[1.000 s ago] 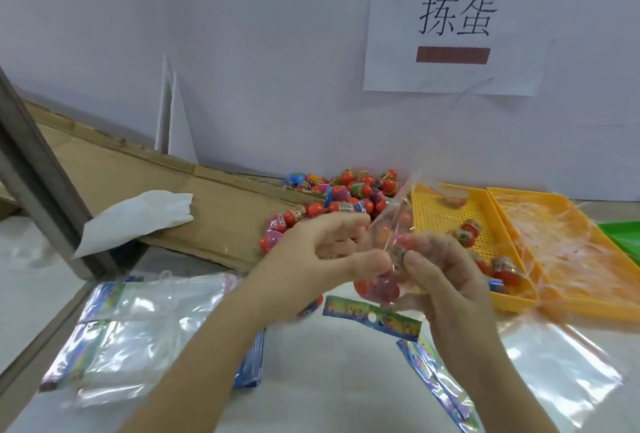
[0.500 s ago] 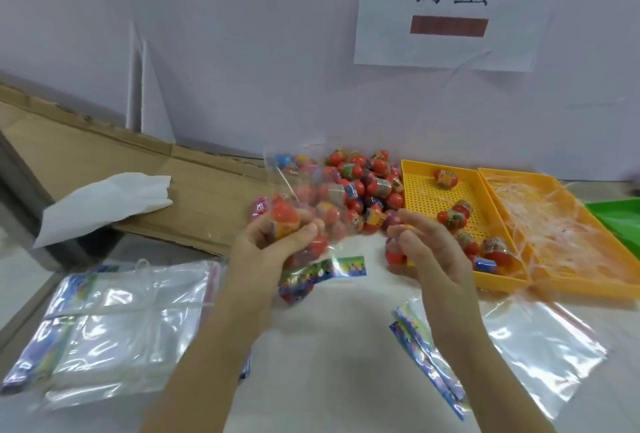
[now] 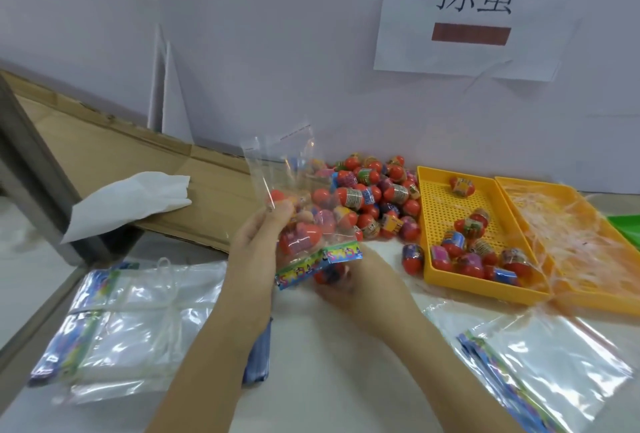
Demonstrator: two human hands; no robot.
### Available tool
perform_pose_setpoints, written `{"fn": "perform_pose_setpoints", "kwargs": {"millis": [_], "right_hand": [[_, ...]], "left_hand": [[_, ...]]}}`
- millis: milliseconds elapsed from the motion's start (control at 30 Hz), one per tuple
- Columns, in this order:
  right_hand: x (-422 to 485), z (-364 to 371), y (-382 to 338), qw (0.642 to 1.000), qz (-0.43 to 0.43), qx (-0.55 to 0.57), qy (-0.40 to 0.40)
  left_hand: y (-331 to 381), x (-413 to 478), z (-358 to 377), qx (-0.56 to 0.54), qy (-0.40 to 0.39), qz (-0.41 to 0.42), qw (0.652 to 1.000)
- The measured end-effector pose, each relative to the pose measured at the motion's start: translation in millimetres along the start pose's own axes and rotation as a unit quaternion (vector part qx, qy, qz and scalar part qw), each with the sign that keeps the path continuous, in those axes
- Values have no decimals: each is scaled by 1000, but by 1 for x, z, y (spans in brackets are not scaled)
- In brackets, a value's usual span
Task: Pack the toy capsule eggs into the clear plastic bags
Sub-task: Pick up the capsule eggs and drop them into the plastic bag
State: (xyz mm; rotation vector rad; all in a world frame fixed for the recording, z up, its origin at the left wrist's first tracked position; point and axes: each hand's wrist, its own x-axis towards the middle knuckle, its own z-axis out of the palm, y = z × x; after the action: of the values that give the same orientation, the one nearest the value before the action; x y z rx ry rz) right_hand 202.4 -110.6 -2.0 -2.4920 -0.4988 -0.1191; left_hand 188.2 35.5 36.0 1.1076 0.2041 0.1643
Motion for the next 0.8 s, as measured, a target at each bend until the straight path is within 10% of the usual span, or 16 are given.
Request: {"fn": "perform_pose_setpoints", "kwargs": {"millis": [167,300,433,800], "right_hand": [[19,-44,12,929,90,295,203],[13,-87,-9,871,-43,394,289],[1,-114,-20,924,-141,274,225],[-6,-117,-27,990,-54,39,127]], "left_hand": [[-8,-3,-1,90,-31,70,993],[-20,-8,4,162,-100,86,978],[-25,-11,6,183,-148,113,965],[-26,-17,10,203,-198,164,945]]}}
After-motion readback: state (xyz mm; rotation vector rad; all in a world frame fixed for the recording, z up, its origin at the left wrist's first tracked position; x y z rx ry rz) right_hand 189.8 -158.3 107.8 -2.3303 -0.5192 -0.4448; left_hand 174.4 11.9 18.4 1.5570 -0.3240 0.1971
